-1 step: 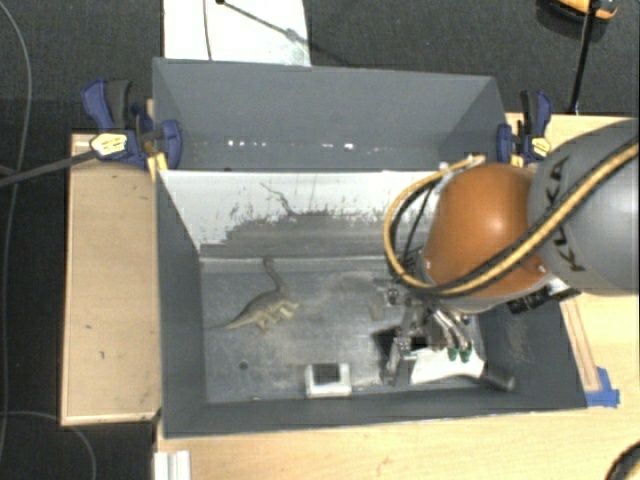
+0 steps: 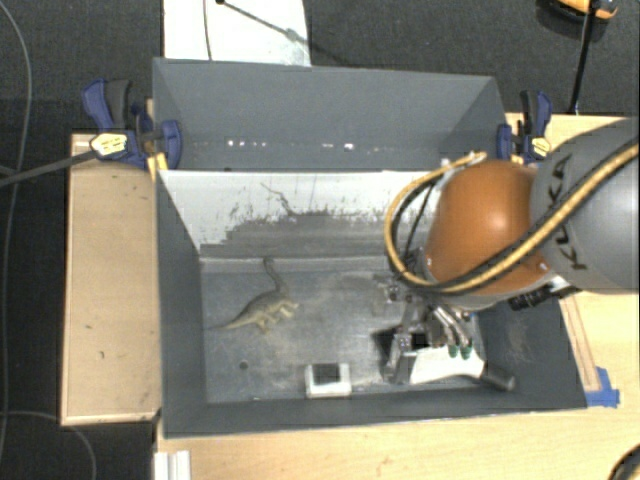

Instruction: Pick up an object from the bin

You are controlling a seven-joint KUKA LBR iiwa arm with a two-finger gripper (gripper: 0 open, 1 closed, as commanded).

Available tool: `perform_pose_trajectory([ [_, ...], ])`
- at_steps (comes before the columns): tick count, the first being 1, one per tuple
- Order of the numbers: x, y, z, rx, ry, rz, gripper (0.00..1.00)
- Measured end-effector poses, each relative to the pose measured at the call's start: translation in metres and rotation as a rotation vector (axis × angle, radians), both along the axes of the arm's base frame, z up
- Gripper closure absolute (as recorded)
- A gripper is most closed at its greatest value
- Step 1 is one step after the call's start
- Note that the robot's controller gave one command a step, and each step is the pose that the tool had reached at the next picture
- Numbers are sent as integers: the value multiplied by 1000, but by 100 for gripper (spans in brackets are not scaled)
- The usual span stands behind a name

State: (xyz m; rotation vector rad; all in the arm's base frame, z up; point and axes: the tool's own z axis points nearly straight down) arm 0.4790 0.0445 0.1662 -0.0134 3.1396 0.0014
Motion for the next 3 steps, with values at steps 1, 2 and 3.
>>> perform_pose_trajectory([
  [1, 11, -73, -52, -1, 1, 75, 0],
  [2, 6, -45, -47, -2, 1, 110, 0],
  [3, 6, -70, -57, 0, 2, 144, 0],
])
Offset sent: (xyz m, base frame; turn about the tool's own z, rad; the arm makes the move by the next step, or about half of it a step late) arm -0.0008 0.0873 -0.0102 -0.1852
